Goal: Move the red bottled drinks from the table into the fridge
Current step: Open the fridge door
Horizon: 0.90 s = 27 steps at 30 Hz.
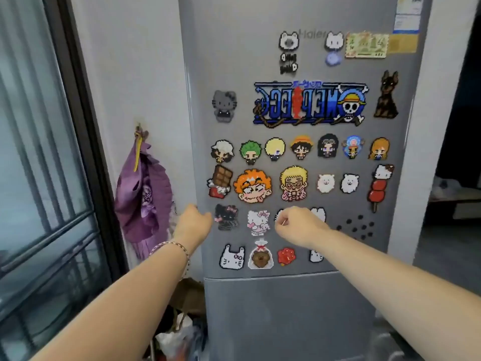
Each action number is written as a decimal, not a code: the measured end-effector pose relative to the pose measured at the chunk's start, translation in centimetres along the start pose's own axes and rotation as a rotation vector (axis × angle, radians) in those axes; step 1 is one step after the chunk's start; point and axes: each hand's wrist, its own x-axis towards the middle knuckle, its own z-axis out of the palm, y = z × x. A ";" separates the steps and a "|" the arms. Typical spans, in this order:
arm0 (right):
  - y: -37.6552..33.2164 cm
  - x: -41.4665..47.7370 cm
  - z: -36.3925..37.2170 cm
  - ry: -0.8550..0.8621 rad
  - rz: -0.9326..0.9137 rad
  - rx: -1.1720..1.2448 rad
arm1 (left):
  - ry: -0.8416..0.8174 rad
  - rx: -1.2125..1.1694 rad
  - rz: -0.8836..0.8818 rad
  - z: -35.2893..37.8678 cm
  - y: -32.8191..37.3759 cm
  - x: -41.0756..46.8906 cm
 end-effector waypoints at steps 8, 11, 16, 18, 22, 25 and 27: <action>-0.8 2.9 1.5 0.009 0.105 -0.140 | -0.106 -0.203 -0.004 1.5 -0.3 8.4; -0.4 2.3 1.6 0.003 0.123 -0.153 | -0.117 -0.133 0.064 1.6 -1.0 8.5; -0.3 1.0 1.6 0.008 0.123 -0.146 | -0.142 -0.098 0.060 0.9 -0.5 8.2; -0.1 -0.1 1.1 0.021 0.096 -0.143 | -0.117 -0.080 0.084 0.7 -0.3 6.8; 0.7 -2.6 0.2 0.045 0.026 -0.134 | -0.072 -0.025 0.129 -0.3 -0.8 3.0; 1.7 -5.6 -0.2 0.057 -0.033 -0.126 | -0.033 0.048 0.166 -1.2 -1.0 -1.6; 2.1 -7.5 -0.7 0.079 -0.071 -0.113 | 0.003 0.096 0.179 -1.6 -0.6 -5.1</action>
